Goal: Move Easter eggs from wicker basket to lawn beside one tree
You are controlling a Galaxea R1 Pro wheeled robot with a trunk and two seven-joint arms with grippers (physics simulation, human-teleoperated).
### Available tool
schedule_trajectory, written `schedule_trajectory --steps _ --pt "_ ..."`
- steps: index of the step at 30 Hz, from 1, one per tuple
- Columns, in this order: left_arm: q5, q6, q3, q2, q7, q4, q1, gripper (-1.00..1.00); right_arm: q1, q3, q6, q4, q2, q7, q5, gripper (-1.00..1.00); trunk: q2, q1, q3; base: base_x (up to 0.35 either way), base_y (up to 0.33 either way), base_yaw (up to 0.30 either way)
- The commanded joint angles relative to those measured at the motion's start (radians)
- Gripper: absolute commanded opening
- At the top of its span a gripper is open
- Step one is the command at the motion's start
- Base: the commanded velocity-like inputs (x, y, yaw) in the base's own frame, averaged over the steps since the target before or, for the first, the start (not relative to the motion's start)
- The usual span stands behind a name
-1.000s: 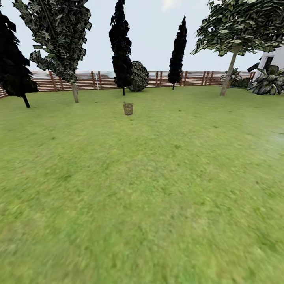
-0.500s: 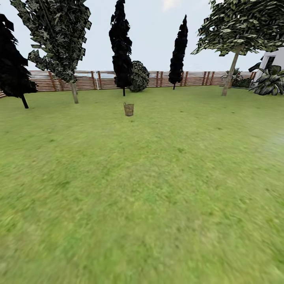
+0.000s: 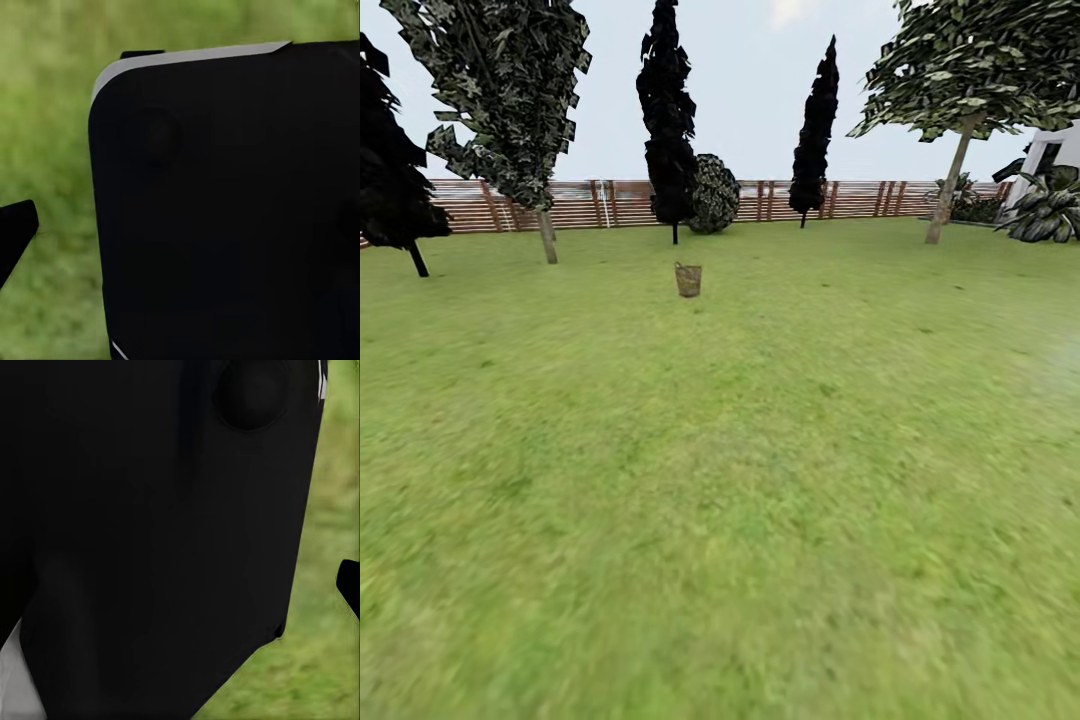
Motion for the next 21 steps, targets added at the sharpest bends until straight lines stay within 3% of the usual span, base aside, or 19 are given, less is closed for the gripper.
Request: schedule_trajectory --steps 1,21 --pt "-0.002 -0.003 -0.001 0.0 -0.002 0.001 -0.001 1.0 -0.001 -0.001 -0.003 0.001 0.0 0.0 0.001 1.0 0.0 0.001 -0.001 0.339 0.103 0.0" --pt "-0.002 -0.003 -0.001 0.0 -0.002 0.001 -0.001 1.0 -0.001 -0.001 -0.003 0.001 0.0 0.0 0.001 1.0 0.0 0.001 -0.001 0.338 0.105 0.0"
